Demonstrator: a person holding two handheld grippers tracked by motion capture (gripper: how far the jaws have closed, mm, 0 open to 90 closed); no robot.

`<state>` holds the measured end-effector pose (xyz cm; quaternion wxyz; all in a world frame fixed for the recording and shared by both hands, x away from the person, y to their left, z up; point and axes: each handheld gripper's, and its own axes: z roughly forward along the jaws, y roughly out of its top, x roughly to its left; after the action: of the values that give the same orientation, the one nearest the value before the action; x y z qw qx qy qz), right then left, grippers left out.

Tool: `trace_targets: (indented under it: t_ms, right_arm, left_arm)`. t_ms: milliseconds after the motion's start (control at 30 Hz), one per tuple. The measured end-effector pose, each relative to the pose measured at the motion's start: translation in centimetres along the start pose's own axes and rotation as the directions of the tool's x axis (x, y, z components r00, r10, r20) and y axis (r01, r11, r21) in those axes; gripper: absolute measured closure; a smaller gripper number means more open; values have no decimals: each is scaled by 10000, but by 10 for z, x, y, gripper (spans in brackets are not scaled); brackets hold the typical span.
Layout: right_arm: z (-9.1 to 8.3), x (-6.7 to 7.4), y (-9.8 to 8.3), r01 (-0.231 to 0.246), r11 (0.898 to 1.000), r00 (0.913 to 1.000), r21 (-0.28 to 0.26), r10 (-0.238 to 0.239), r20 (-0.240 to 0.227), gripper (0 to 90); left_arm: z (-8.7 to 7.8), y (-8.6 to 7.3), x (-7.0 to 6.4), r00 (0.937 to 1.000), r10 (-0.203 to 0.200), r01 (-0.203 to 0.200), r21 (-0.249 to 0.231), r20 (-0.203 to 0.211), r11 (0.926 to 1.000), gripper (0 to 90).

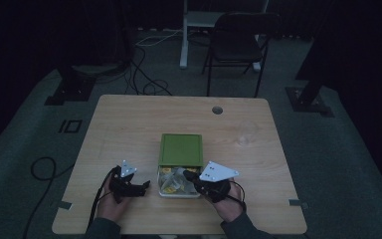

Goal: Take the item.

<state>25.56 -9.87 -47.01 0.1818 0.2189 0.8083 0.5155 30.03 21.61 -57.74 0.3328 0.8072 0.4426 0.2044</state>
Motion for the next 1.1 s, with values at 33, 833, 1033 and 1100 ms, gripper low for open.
trace_targets:
  t_ms: [33,833,1033,1100]
  right_arm:
    - [-1,-1,1,-22,10000,10000,-21,22,20,900]
    - [-19,-17,11,-122,9990,9985,-441,146,532,900]
    - [-24,-22,12,-136,9986,9974,-514,171,696,900]
    - [-25,-23,13,-139,9985,9972,-537,178,733,900]
  left_arm:
    - [0,0,0,10000,-1,1,0,-1,10000,109]
    - [0,0,0,10000,-2,2,-2,1,10000,109]
    - [0,0,0,10000,-2,2,-2,0,10000,109]
    - [0,0,0,10000,-2,2,-2,0,10000,108]
